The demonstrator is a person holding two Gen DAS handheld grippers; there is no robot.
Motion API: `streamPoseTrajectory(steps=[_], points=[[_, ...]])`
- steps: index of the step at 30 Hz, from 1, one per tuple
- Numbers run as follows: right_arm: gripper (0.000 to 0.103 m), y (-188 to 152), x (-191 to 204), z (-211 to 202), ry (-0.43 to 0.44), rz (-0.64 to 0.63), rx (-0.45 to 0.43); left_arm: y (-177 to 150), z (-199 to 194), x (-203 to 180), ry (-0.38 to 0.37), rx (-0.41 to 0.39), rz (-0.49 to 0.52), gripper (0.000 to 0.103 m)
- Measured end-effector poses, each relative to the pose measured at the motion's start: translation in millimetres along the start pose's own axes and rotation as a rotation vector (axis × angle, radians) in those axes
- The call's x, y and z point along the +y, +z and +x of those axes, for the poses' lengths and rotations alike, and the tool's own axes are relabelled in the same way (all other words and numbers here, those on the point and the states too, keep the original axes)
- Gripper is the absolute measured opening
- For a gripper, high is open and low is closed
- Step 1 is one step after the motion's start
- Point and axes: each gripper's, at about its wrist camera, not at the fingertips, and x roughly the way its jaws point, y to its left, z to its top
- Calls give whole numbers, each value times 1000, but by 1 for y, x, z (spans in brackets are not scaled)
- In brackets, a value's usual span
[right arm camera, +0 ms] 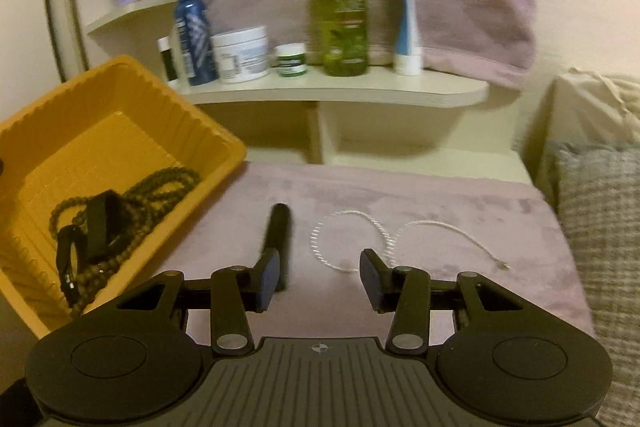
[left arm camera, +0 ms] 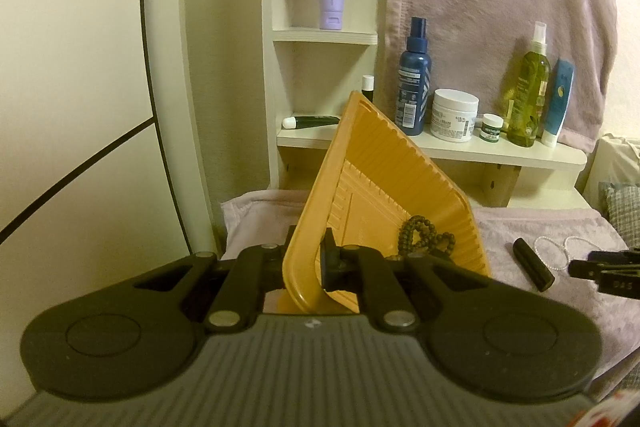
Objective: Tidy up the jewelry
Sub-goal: 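Grasp the black cylinder on the fleece with the right tool, then carry the black cylinder into the tray and open the right tool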
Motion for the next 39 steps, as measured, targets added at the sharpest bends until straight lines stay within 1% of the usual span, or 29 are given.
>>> streamPoseTrajectory(steps=[4, 10, 14, 17, 18, 19, 23, 30, 39], points=[[45, 3, 12, 16, 18, -28, 20, 0, 0, -1, 0, 0, 5, 8], [43, 6, 26, 40, 12, -72, 52, 1, 0, -1, 1, 2, 11, 7], [31, 4, 30, 54, 6, -87, 90, 1, 0, -2, 0, 2, 11, 7], [29, 2, 31, 59, -4, -90, 102, 1, 0, -2, 0, 1, 11, 7], [27, 2, 31, 60, -4, -90, 105, 1, 0, -2, 1, 1, 12, 7], [21, 1, 31, 60, -3, -89, 108, 1, 0, -2, 1, 2, 11, 7], [20, 1, 33, 58, -3, -100, 106, 1, 0, -2, 1, 1, 11, 7], [20, 2, 39, 40, 20, -95, 71, 1, 0, -1, -1, 1, 7, 7], [20, 22, 59, 18, 81, -80, 9, 1, 0, -1, -5, 0, 3, 8]])
